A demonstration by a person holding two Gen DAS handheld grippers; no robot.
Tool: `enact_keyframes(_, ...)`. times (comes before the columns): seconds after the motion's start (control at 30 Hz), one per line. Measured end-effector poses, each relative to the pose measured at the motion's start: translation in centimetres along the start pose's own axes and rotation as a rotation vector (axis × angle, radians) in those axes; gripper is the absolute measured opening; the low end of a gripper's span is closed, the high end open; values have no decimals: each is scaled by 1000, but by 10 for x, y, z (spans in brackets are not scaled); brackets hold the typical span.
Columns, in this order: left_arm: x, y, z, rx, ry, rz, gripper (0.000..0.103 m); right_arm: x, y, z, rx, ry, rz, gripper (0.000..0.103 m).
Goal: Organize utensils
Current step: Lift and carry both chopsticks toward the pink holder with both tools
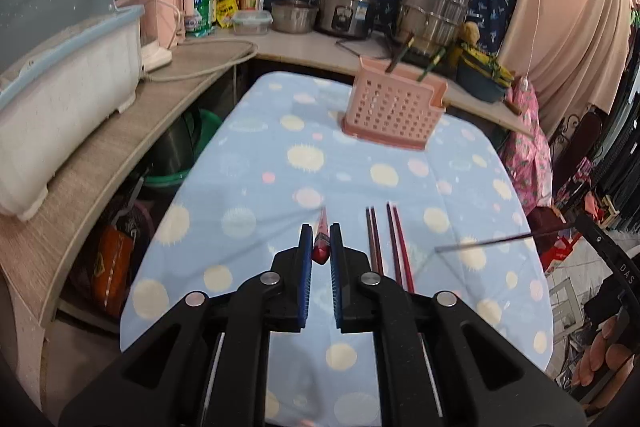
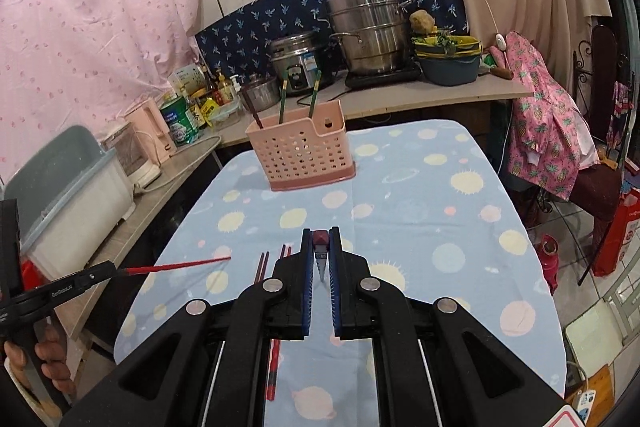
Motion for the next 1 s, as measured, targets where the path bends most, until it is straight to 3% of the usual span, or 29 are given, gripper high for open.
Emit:
enact_keyframes(0.53, 14, -27, -111, 111, 5, -1, 7, 7, -41, -91, 98, -27, -13, 7)
enact_keyframes(1.0, 52, -38, -265, 300, 48, 60, 7, -8, -89, -221, 234, -84, -92, 7)
Point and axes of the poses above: each gripper's, at about its wrist camera, not at the fingertips, and y roughly against the way its jaws point, x to its right, z to its underside, the point moved 8 cm from there along -y, roughly the way its jaws point, and after that the axes turned 1 degree about z, right-handed, at the moved point
